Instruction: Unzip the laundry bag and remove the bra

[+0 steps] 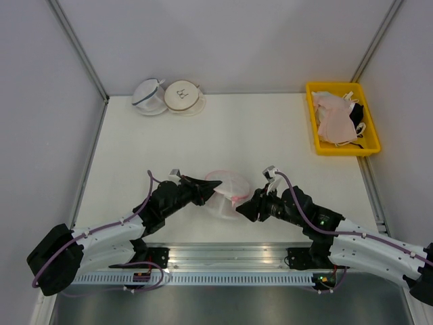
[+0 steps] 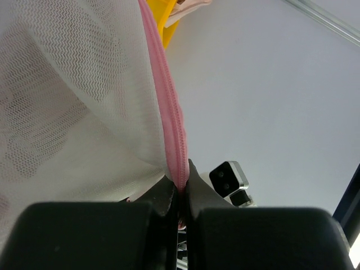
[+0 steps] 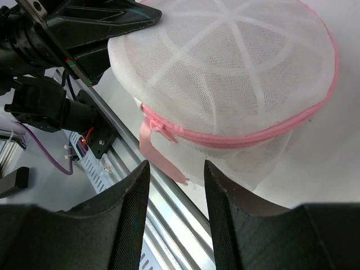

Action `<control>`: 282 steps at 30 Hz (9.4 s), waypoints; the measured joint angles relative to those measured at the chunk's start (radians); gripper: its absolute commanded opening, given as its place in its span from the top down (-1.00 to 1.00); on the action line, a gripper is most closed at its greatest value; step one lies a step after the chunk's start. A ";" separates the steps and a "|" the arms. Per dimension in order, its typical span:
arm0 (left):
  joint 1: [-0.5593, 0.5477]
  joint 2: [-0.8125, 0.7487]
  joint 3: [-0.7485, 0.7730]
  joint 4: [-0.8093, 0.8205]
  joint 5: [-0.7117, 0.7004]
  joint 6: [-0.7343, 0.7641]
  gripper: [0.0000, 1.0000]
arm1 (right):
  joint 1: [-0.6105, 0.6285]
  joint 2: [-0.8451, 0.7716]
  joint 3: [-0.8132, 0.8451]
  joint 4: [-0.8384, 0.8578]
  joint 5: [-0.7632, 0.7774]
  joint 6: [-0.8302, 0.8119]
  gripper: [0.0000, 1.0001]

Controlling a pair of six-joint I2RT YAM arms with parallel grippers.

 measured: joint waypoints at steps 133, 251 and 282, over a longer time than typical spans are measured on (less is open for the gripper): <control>0.388 0.270 0.261 -0.306 0.973 0.911 0.20 | 0.017 0.224 0.167 -0.330 0.095 -0.146 0.99; 0.106 -0.156 0.005 -0.380 0.415 0.577 0.67 | 0.321 0.466 0.194 0.168 0.179 -0.097 0.99; 0.332 -0.056 0.070 -0.470 0.580 0.773 0.67 | 0.321 0.539 0.207 -0.253 0.513 0.020 0.99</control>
